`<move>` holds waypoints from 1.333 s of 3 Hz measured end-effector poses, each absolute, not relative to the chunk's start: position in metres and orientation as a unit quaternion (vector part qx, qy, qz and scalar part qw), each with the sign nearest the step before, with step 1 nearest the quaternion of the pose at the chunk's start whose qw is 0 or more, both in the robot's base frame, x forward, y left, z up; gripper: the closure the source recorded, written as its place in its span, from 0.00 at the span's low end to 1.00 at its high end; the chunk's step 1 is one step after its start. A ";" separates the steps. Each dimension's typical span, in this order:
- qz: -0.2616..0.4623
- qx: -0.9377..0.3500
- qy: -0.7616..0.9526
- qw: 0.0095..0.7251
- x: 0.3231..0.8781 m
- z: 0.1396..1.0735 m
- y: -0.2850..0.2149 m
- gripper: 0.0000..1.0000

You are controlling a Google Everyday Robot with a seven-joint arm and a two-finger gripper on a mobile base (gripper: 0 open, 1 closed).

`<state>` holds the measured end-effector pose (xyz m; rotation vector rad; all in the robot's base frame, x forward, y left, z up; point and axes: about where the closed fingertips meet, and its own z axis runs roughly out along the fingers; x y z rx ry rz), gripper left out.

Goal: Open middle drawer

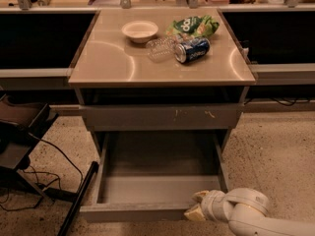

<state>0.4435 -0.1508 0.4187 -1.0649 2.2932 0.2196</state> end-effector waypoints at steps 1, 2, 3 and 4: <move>0.083 -0.401 0.863 0.297 0.444 0.420 -0.150 1.00; 0.082 -0.394 0.865 0.299 0.437 0.419 -0.152 1.00; 0.082 -0.394 0.865 0.299 0.437 0.420 -0.151 1.00; 0.081 -0.387 0.868 0.301 0.430 0.419 -0.152 1.00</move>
Offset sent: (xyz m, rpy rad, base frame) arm -0.2065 0.0116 -0.0605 0.0658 -0.0543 -0.3223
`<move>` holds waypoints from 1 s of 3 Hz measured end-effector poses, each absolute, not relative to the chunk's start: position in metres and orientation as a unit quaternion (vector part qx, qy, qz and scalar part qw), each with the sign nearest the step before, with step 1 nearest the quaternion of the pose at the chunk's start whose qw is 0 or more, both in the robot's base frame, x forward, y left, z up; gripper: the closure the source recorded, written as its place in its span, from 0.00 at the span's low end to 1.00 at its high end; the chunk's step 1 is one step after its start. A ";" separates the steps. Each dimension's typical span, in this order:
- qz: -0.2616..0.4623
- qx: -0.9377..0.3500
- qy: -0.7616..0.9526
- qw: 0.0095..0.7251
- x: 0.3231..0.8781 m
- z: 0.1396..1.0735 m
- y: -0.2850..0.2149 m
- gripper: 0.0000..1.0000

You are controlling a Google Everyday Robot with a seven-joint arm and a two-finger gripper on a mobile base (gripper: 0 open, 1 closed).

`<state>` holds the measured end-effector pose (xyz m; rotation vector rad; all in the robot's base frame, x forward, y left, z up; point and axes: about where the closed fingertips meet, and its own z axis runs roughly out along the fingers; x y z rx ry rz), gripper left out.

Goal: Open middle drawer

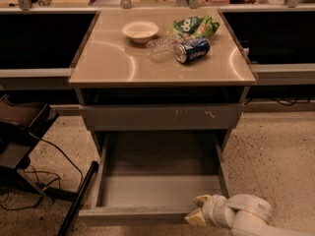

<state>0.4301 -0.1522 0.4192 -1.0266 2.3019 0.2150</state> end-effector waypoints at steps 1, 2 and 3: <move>0.081 -0.387 0.868 0.301 0.430 0.421 -0.152 1.00; 0.080 -0.379 0.871 0.303 0.422 0.419 -0.153 1.00; 0.080 -0.379 0.871 0.303 0.422 0.421 -0.152 1.00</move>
Offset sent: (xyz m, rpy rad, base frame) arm -0.1982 0.0169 -0.0633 0.0521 -0.0516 -0.3020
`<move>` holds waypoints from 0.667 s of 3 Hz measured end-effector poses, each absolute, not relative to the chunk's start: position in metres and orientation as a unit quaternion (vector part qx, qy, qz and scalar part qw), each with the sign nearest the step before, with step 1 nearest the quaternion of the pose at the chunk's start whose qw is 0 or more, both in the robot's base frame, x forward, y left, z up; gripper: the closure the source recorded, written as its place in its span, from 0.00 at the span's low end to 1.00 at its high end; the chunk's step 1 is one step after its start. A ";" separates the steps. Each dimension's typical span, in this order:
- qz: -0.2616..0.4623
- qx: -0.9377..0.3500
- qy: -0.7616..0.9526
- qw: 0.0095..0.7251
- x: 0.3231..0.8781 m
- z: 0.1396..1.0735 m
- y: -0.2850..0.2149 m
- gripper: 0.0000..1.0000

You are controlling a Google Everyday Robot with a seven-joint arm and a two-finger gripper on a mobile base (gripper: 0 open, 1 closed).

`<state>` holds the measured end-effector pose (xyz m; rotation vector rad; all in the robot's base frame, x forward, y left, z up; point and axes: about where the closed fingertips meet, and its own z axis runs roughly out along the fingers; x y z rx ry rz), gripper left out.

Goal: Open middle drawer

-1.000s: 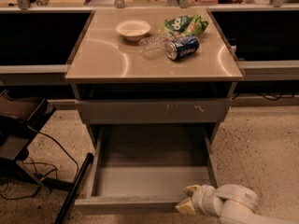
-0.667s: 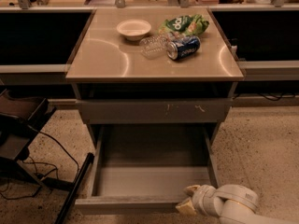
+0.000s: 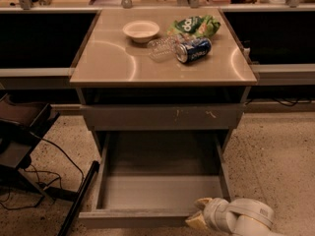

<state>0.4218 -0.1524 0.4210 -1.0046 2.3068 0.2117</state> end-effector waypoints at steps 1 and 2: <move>0.079 -0.371 0.873 0.306 0.411 0.418 -0.154 1.00; 0.079 -0.371 0.873 0.306 0.413 0.421 -0.153 0.81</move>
Offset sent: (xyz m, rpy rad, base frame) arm -0.1860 0.0189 -0.0664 0.0527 -0.0322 -0.2646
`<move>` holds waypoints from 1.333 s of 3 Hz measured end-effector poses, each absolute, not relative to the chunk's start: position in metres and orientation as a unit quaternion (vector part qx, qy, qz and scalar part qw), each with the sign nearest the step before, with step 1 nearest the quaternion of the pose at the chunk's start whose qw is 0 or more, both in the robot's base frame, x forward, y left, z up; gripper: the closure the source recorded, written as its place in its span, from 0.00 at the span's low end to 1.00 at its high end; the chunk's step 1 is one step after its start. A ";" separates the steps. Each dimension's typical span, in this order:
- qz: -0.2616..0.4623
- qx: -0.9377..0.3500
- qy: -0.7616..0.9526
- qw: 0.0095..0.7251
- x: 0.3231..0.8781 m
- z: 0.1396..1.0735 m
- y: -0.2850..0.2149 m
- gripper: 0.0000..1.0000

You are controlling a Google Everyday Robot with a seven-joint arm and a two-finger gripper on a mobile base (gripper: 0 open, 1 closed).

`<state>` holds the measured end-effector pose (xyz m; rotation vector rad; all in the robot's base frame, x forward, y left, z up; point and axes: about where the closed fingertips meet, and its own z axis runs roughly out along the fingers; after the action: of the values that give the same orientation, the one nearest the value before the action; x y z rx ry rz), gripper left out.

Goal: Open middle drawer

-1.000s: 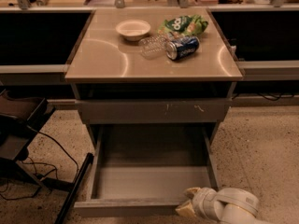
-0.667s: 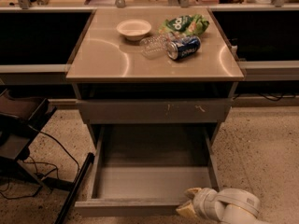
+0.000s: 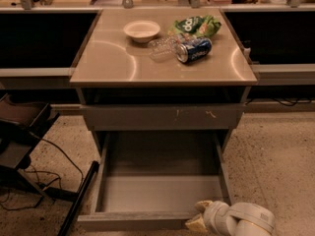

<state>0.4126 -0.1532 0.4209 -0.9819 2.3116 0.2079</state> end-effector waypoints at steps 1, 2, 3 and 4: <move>0.079 -0.371 0.873 0.306 0.413 0.421 -0.153 0.58; 0.079 -0.371 0.873 0.306 0.413 0.421 -0.153 0.34; 0.079 -0.371 0.873 0.306 0.413 0.421 -0.153 0.11; 0.079 -0.371 0.873 0.306 0.413 0.421 -0.153 0.00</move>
Offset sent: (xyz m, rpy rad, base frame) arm 0.0000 0.0000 0.0000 0.0000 0.0000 0.0000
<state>0.4126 -0.1531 0.4208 -0.9820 2.3116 0.2081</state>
